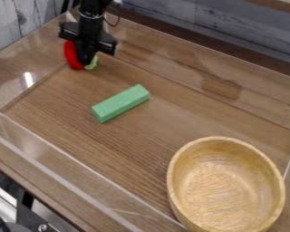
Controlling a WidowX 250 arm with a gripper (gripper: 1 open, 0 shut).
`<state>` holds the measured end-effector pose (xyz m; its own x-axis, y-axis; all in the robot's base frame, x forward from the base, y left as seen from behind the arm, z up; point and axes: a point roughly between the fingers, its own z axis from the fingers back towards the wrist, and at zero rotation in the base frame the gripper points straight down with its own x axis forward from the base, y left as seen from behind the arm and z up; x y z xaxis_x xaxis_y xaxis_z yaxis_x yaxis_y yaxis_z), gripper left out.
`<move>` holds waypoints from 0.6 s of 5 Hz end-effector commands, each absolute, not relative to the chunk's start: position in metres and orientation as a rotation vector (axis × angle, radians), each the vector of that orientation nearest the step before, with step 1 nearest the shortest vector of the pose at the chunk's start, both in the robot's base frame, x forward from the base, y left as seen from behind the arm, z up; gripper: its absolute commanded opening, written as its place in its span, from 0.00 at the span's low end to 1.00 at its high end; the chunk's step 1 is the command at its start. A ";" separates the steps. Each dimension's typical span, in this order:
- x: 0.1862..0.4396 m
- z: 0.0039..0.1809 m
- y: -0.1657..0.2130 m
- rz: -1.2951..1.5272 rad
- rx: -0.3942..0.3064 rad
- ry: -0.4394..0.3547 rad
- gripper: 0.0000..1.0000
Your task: Move the red object to the left side of the table
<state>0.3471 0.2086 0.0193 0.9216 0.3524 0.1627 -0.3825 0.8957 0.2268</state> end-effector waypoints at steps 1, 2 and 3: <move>0.347 0.009 0.209 0.376 0.248 -0.084 0.00; 0.347 0.010 0.208 0.376 0.244 -0.067 0.00; 0.348 0.010 0.209 0.376 0.240 -0.051 0.00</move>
<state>0.3494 0.2085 0.0190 0.9231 0.3681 0.1109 -0.3841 0.8951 0.2262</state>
